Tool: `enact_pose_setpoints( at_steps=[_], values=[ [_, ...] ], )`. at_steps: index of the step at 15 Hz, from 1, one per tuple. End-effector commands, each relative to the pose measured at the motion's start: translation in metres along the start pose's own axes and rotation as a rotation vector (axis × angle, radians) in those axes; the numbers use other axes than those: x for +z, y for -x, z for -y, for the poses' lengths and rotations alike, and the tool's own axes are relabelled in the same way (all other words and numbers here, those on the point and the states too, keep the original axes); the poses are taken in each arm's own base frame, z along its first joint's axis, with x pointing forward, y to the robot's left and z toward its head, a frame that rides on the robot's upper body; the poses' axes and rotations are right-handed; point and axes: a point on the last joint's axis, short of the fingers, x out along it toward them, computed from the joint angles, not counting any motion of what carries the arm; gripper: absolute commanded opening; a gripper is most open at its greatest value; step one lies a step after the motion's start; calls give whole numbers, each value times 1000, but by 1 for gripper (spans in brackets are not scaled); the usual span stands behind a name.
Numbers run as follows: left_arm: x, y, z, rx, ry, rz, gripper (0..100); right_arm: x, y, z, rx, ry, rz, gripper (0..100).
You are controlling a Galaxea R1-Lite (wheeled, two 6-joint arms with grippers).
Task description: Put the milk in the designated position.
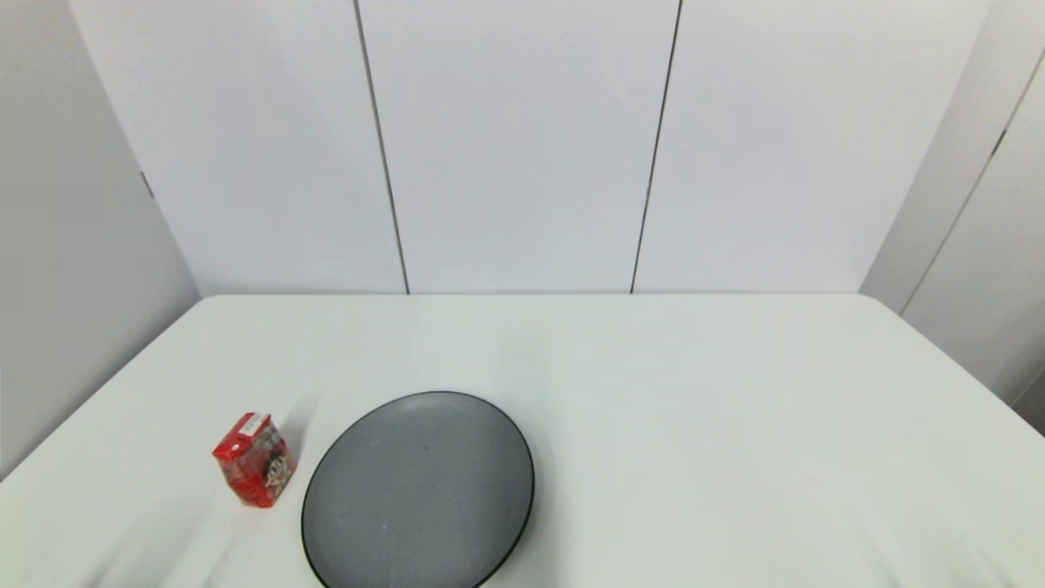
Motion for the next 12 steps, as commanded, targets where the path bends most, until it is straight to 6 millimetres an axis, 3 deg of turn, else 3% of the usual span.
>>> enact_pose_setpoints(
  at_steps=[1, 5, 12],
  values=[
    [-1, 2, 0, 4, -3, 27, 100, 0, 0, 0, 0, -1, -2, 100],
    [-1, 2, 0, 20, 100, 26, 100, 0, 0, 0, 0, -1, -2, 100],
    [-1, 2, 0, 32, 104, 23, 100, 0, 0, 0, 0, -1, -2, 100]
  ],
)
